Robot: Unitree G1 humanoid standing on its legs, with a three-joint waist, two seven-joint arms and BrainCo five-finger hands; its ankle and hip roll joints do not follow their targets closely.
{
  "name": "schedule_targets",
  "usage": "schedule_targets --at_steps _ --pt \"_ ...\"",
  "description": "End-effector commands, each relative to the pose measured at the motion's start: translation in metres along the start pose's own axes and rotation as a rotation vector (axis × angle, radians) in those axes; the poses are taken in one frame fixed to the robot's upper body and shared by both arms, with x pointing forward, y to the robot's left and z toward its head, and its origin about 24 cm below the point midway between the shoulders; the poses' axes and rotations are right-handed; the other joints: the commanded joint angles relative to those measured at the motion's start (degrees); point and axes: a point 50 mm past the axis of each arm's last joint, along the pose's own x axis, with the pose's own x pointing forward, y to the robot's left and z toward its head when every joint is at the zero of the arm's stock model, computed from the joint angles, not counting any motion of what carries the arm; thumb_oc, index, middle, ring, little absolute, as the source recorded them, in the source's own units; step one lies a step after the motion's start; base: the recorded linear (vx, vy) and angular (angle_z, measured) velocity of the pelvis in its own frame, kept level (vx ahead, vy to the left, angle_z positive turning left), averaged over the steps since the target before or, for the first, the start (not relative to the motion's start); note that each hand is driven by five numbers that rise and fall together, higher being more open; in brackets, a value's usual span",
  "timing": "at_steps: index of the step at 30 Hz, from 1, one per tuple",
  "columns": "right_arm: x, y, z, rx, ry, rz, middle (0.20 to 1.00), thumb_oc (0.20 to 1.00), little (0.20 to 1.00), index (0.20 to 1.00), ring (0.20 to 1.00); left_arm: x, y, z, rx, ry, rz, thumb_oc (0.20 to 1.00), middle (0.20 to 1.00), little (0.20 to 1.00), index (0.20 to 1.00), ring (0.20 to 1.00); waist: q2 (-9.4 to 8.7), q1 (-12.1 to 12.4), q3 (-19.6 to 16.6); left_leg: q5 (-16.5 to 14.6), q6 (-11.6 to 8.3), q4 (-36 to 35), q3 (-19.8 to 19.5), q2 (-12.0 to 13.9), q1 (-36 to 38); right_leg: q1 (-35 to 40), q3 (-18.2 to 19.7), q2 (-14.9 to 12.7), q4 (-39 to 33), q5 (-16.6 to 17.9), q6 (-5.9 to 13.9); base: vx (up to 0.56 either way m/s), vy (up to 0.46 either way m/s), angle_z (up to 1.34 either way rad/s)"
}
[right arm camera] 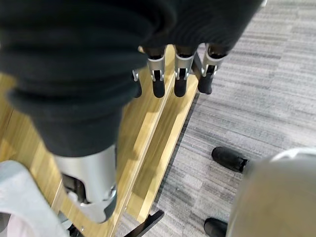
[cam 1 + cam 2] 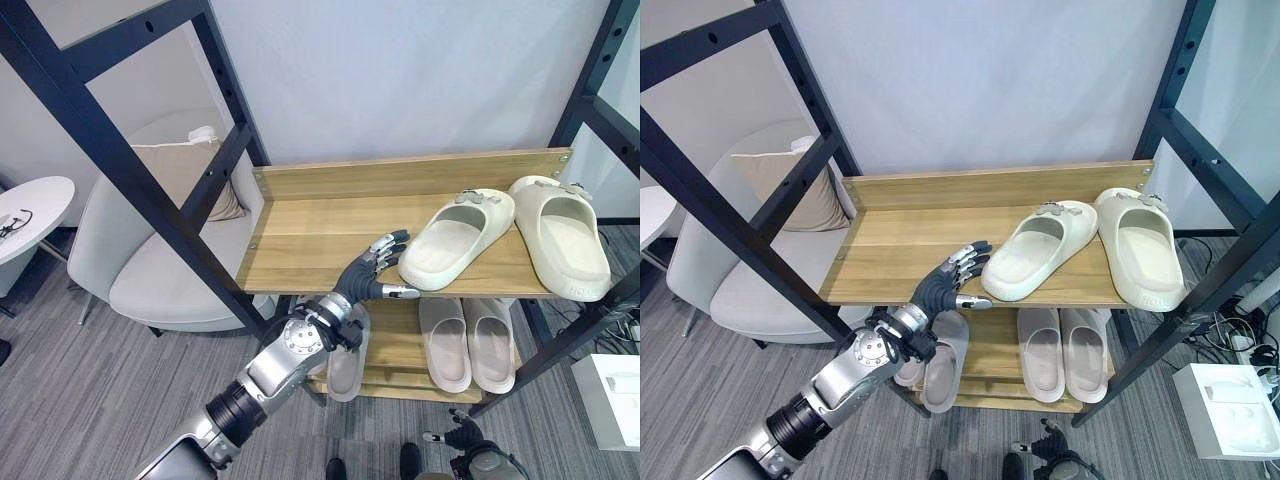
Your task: Arrange the slippers neatly on the shoe rack.
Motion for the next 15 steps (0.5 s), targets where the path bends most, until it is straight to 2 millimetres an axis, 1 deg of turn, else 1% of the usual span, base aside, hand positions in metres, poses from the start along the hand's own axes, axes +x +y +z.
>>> schedule_targets --at_steps 1,2,3,9,12,15 --pt "0.002 0.013 0.023 0.023 -0.072 0.019 1.000 1.000 1.000 1.000 1.000 0.027 -0.016 0.020 -0.027 -0.073 -0.076 1.000 1.000 1.000 1.000 1.000 -3.45 -1.79 1.92 -2.75 -1.30 -0.44 -0.24 -0.22 2.09 3.97 1.84 -3.16 0.05 -6.77 4.46 0.00 0.000 0.00" --pt "0.002 0.013 0.023 0.023 -0.072 0.019 1.000 1.000 1.000 1.000 1.000 0.027 -0.016 0.020 -0.027 -0.073 -0.076 1.000 1.000 1.000 1.000 1.000 -3.45 -1.79 1.92 -2.75 -1.30 -0.44 -0.24 -0.22 2.09 3.97 1.85 -3.16 0.05 -6.77 4.46 -0.01 -0.008 -0.04" --pt "0.001 0.013 0.023 0.025 -0.071 0.016 1.000 1.000 1.000 1.000 1.000 0.030 -0.021 0.023 -0.042 -0.086 -0.087 1.000 1.000 1.000 1.000 1.000 -3.40 -2.01 1.99 -2.78 -1.27 -0.44 -0.21 -0.22 2.13 3.87 2.00 -3.18 0.05 -6.74 4.48 -0.01 -0.007 -0.03" --pt "0.002 0.011 0.023 0.030 -0.067 0.001 1.000 1.000 1.000 1.000 1.000 0.036 -0.033 0.034 -0.089 -0.126 -0.127 1.000 1.000 1.000 1.000 1.000 -2.98 -2.34 2.10 -2.80 -1.30 -0.44 -0.06 -0.27 2.16 3.79 2.15 -3.23 0.05 -6.74 4.43 0.00 -0.002 -0.05" --pt "0.002 0.011 0.024 0.030 -0.068 -0.001 1.000 1.000 1.000 1.000 1.000 0.036 -0.036 0.035 -0.095 -0.132 -0.137 1.000 1.000 1.000 1.000 1.000 -2.85 -2.36 2.13 -2.76 -1.30 -0.44 0.01 -0.25 2.14 3.78 2.18 -3.23 0.05 -6.74 4.45 0.00 -0.004 -0.08" --pt "0.003 0.012 0.026 0.034 -0.073 -0.004 1.000 1.000 1.000 1.000 1.000 0.040 -0.045 0.037 -0.106 -0.137 -0.158 1.000 1.000 1.000 1.000 1.000 -2.80 -2.57 2.16 -2.73 -1.33 -0.44 0.06 -0.23 2.10 3.69 2.19 -3.23 0.05 -6.72 4.43 0.00 0.000 0.00"
